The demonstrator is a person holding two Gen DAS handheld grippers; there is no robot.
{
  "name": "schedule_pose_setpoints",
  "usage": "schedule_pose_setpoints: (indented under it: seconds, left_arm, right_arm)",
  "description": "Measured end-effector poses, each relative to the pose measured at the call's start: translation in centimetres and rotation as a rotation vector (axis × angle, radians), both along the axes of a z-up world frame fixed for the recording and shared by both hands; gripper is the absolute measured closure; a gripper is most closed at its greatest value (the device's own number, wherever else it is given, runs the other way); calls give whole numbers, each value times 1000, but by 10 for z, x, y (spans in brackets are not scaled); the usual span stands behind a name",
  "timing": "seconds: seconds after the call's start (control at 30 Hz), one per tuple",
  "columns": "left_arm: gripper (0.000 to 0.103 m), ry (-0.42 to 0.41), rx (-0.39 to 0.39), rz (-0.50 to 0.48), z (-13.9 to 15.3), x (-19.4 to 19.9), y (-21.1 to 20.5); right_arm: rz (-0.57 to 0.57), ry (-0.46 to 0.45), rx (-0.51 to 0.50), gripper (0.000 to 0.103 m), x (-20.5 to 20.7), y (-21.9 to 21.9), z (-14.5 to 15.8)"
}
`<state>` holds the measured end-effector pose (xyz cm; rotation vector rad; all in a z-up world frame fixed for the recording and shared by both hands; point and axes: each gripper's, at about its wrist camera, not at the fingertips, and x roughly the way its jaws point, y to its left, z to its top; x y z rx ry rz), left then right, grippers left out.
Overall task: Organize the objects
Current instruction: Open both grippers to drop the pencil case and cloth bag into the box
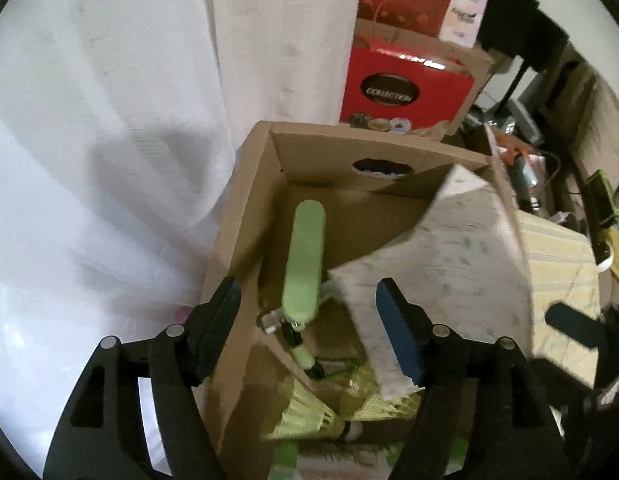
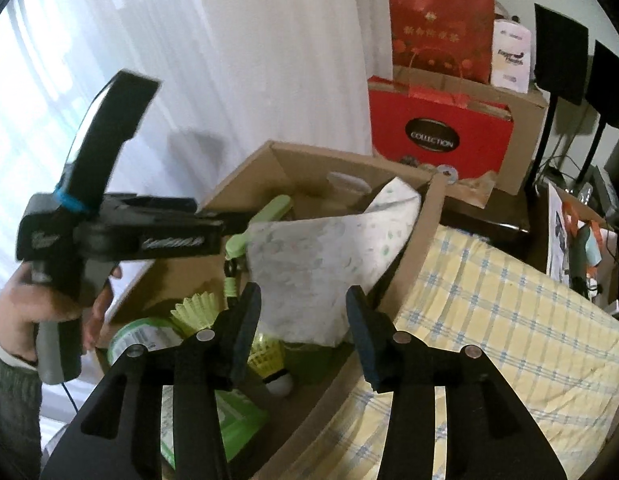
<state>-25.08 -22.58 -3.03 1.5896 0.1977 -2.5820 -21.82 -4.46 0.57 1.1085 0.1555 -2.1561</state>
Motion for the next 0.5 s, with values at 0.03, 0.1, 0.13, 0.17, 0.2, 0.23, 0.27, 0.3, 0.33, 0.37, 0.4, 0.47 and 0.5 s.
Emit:
schedule_pose_setpoints:
  seconds: [0.03,0.1,0.13,0.17,0.2,0.23,0.27,0.3,0.33,0.37,0.4,0.47,0.5]
  left_arm:
    - [35,10,5,-2,4,5,1]
    - [23,30,16,-5,11,14,4]
    - [19,46,16,-3,16,20,5]
    - [12,58,15,-1,20,23,6]
    - [10,74,14,-2,25,31,7]
    - [10,83,14,-4,26,34,9]
    - [9,90,14,-8,28,37,12]
    - [8,95,15,-10,29,41,14]
    - [8,99,17,-12,30,44,16]
    - [7,102,18,-17,31,48,19]
    - [6,107,15,-23,33,52,23]
    - [3,115,7,-28,35,59,28]
    - [1,119,6,-30,36,64,31]
  right_arm:
    - [-5,3,-5,55,1,2,2]
    - [-15,9,-14,53,3,7,5]
    - [-19,11,-17,51,4,11,7]
    - [-23,12,-20,51,4,13,8]
    - [-26,15,-23,50,5,16,9]
    - [-29,17,-25,48,6,20,10]
    - [-34,19,-26,45,8,24,11]
    - [-39,22,-27,43,10,26,12]
    - [-46,28,-27,39,11,30,13]
    - [-54,34,-25,36,13,34,13]
    - [-62,42,-23,35,15,38,14]
    - [-78,59,-18,27,18,46,16]
    - [-88,69,-12,25,21,50,17]
